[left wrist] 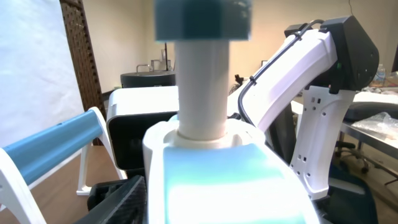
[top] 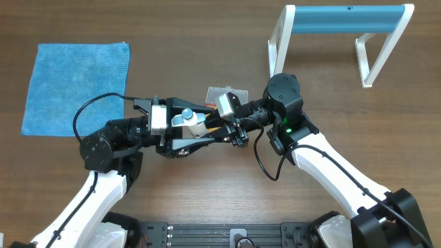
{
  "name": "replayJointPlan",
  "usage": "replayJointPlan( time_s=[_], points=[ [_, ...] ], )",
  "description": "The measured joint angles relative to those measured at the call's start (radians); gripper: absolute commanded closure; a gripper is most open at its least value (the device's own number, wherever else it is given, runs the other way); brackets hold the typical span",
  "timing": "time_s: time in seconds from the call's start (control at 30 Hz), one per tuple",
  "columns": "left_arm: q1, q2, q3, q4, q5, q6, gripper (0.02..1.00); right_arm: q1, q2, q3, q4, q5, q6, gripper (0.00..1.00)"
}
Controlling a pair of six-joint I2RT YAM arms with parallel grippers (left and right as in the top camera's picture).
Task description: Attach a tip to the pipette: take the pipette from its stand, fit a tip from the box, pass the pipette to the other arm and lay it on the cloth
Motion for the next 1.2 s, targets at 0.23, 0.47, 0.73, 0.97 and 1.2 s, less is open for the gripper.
replayJointPlan(
  time_s=[0.23,0.47,0.73,0.97,1.2],
  points=[
    [0.000,0.000,0.000,0.000,-0.001,0.021,0.684,0.000,0.000,0.000,0.000,0.031,-0.003,0.921],
    [0.000,0.002,0.000,-0.003,-0.026,0.026,0.888,0.003,0.000,0.000,0.001,0.045,-0.017,0.921],
    [0.001,0.002,0.001,-0.003,-0.028,0.026,0.930,0.004,0.000,0.000,0.000,0.050,-0.017,0.919],
    [0.001,0.002,0.001,-0.003,-0.032,0.026,0.991,0.002,0.000,0.000,0.000,0.050,-0.017,0.680],
    [0.000,0.002,0.001,-0.003,-0.034,0.034,0.991,-0.008,0.000,0.000,-0.001,0.080,-0.018,0.237]
  ],
)
